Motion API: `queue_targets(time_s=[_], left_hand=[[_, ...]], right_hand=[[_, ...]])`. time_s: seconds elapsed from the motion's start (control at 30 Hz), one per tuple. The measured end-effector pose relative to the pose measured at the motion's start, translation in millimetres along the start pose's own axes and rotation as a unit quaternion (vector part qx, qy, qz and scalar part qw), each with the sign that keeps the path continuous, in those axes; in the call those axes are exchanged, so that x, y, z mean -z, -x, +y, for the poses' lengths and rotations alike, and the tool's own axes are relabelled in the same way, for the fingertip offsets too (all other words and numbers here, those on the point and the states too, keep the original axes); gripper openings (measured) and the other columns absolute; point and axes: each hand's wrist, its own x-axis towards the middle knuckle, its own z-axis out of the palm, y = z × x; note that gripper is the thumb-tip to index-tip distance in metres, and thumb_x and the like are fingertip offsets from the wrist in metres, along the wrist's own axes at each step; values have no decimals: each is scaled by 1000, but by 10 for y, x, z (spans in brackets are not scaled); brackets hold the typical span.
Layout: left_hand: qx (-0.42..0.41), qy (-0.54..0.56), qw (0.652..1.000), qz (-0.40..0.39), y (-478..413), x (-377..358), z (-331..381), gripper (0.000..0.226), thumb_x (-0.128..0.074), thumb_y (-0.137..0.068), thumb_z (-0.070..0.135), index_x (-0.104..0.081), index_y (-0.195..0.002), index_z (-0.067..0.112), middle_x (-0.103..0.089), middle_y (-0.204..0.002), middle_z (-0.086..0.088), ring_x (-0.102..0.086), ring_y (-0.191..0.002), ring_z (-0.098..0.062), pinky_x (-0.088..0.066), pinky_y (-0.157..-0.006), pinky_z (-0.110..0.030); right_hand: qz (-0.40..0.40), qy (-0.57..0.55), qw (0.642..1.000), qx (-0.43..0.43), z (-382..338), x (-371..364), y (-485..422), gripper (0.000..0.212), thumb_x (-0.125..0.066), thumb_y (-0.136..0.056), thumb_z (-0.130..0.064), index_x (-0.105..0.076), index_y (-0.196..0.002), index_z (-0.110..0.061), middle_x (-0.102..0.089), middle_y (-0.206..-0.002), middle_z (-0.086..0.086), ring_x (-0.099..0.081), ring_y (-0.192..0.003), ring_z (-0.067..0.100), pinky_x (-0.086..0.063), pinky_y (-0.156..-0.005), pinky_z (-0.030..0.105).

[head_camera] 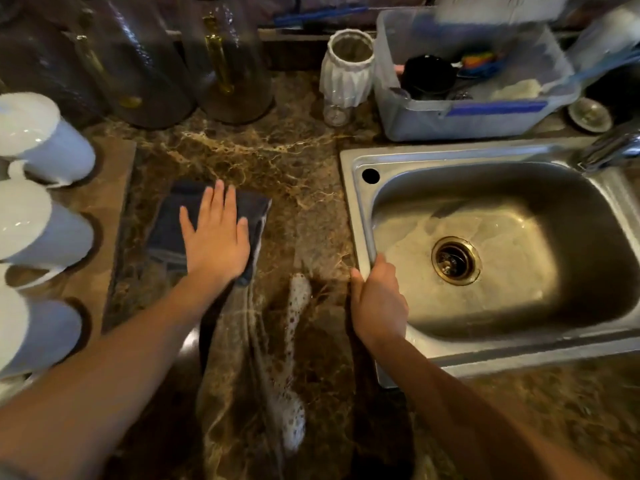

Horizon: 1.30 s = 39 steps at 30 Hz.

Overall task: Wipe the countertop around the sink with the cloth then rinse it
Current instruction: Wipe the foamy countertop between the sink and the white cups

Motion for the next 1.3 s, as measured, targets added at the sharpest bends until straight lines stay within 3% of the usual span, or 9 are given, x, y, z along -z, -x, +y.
queue_targets(time_s=[0.17, 0.3, 0.43, 0.63, 0.7, 0.9, 1.03, 1.17, 1.3], left_hand=[[-117, -41, 992, -38, -741, 42, 387, 57, -17, -103, 36, 0, -155, 17, 5, -163, 1, 7, -149, -16, 2, -119, -50], [-220, -70, 971, -53, -864, 26, 534, 58, -16, -103, 37, 1, -155, 18, 9, -163, 4, 9, -149, -14, 3, -119, -49], [-306, -94, 946, -49, -673, 38, 498, 58, -21, -103, 36, 0, -154, 21, 6, -163, 5, 8, -149, -13, 1, -118, -47], [-365, -122, 921, -63, 165, -37, 250, 61, -16, -99, 42, 1, -155, 23, 5, -163, 6, 6, -149, -13, -3, -118, -45], [-358, -114, 924, -73, 540, -69, 139, 65, -13, -94, 44, -7, -155, 23, -4, -163, 5, 0, -149, -13, -5, -118, -46], [-306, -70, 948, -60, 1917, -242, 4, 60, -30, -94, 40, -33, -149, 18, -29, -157, 3, -21, -145, -17, -19, -112, -49], [-164, -14, 985, -54, 2543, -345, 77, 58, -28, -96, 39, -31, -150, 18, -27, -158, 2, -16, -146, -15, -14, -114, -48], [-22, 28, 999, -25, 2509, -375, 200, 58, -25, -97, 37, -25, -151, 19, -22, -158, 3, -12, -146, -12, -5, -115, -45], [-24, 14, 1000, -14, 2080, -368, 139, 57, -21, -99, 39, -23, -152, 18, -20, -159, 1, -12, -146, -15, -7, -114, -49]], right_hand=[[-13, 2, 1000, -7, -12, 14, -34, 41, -34, -99, -44, -35, -131, -18, -52, -117, 4, -56, -103, 23, -51, -82, 44], [-14, 6, 1000, -9, -15, 5, -27, 43, -32, -100, -44, -33, -133, -18, -51, -118, 4, -54, -106, 22, -49, -86, 44], [-10, 5, 1000, 2, -8, -6, -2, 47, -31, -100, -43, -31, -138, -15, -49, -123, 7, -52, -110, 25, -45, -87, 44], [-27, -3, 999, -26, -38, 17, -27, 51, -33, -101, -43, -30, -141, -14, -46, -135, 9, -50, -120, 29, -43, -93, 44], [-20, 4, 1000, -18, -39, 21, -13, 49, -33, -101, -43, -32, -139, -13, -47, -133, 11, -52, -118, 31, -44, -91, 45], [-10, -14, 1000, -4, -28, 43, 11, 49, -32, -101, -44, -34, -137, -11, -48, -130, 13, -52, -117, 34, -44, -90, 47], [-9, -22, 1000, -1, -27, 49, 23, 49, -34, -101, -44, -36, -136, -9, -49, -129, 14, -53, -116, 35, -45, -88, 48], [-13, -18, 1000, 0, -20, 58, 20, 51, -34, -101, -43, -35, -138, -7, -48, -131, 15, -52, -118, 35, -44, -90, 47], [-13, -15, 1000, -1, -8, 41, -4, 52, -34, -101, -43, -34, -139, -8, -48, -130, 14, -52, -118, 33, -45, -90, 46]])
